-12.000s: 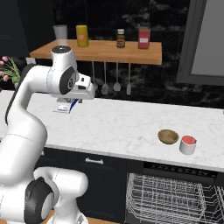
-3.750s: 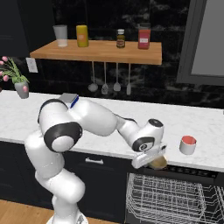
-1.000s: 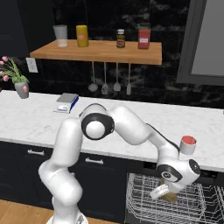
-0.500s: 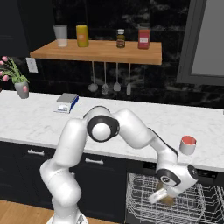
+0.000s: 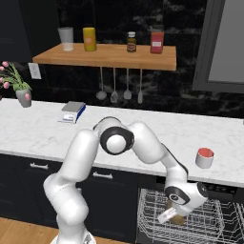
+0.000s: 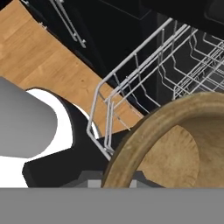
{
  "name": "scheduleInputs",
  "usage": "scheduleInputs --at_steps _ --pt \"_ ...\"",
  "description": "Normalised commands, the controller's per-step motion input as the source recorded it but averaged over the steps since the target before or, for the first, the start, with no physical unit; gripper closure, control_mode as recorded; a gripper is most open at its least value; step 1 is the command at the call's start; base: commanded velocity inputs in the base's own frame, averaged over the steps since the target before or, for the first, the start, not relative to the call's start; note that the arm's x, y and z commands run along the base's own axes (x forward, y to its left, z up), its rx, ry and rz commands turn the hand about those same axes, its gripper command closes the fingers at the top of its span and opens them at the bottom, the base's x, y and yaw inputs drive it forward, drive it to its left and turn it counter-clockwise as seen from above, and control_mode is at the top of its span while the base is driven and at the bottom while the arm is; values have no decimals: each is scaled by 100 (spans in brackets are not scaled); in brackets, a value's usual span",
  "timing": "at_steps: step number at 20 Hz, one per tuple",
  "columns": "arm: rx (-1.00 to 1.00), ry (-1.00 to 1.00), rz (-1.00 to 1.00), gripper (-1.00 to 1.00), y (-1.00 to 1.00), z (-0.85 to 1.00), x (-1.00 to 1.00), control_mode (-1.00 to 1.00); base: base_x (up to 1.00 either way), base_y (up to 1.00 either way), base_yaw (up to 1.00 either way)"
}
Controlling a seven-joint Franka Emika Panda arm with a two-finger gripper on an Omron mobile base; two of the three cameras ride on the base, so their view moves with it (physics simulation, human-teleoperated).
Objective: Pick up the cup and bowl from the counter, place them in the dishwasher, and close the dishwasher door.
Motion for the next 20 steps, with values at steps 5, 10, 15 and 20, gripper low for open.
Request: scheduleInputs --at_steps 5,10,15,20 --pt "8 -2 0 100 -4 -2 10 -100 0 0 0" --pt "9 0 0 100 -4 -6 36 -100 0 0 0" --pt "8 0 0 100 -19 -20 14 -100 0 0 0" --pt "4 0 0 100 -13 -42 -8 -100 0 0 0"
